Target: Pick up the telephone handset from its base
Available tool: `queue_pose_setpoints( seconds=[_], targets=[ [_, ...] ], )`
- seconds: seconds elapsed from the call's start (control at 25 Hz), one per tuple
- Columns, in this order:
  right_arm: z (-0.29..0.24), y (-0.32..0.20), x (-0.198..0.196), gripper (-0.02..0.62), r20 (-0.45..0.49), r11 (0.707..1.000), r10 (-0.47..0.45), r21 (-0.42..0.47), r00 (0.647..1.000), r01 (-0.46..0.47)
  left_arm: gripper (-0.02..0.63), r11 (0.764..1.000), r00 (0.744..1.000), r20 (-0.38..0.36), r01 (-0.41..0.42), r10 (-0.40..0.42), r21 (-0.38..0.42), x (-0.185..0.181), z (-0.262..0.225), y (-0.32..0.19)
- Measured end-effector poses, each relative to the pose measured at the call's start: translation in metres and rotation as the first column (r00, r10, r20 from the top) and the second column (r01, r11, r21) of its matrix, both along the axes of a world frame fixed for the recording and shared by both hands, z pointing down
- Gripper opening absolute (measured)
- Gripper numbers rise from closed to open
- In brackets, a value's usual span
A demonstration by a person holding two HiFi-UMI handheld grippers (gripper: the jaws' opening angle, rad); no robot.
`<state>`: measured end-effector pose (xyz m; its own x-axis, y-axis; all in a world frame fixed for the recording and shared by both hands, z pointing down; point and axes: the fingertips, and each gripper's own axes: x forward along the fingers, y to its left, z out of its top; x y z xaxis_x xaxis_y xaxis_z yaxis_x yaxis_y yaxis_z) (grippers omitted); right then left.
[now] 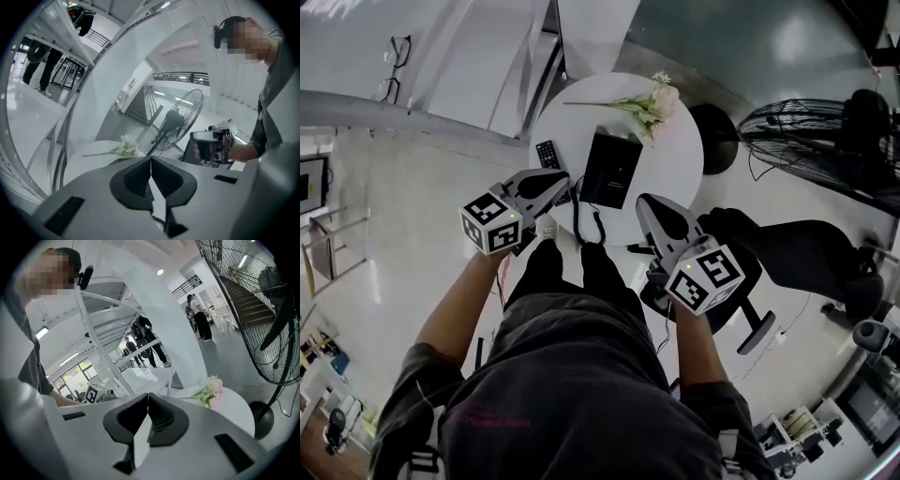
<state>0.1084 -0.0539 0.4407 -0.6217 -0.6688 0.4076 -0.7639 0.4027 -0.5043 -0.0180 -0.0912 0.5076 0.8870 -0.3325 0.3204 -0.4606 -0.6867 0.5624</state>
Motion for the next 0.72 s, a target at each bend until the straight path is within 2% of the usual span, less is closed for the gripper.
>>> queue_pose_setpoints(
  seconds=[0.24, 0.56, 0.72],
  targets=[
    [0.026, -0.003, 0.007, 0.020, -0.012, 0.998, -0.032, -0.050, 0.999, 0.031, 0.015, 0.996, 0.999, 0.047, -0.011, 0.015, -0.087, 0.009, 0.059, -0.008],
    [0.056, -0.002, 0.020, 0.020, -0.018, 0.994, -0.018, -0.109, 1.000, 0.015, 0.017, 0.983, 0.992, 0.093, -0.073, 0.089, -0.167, 0.026, 0.116, -0.016],
    [0.066, -0.002, 0.023, 0.020, -0.017, 0.991, -0.008, -0.133, 1.000, 0.006, 0.059, 0.973, 0.985, 0.116, -0.104, 0.130, -0.208, 0.034, 0.136, -0.014]
  ],
)
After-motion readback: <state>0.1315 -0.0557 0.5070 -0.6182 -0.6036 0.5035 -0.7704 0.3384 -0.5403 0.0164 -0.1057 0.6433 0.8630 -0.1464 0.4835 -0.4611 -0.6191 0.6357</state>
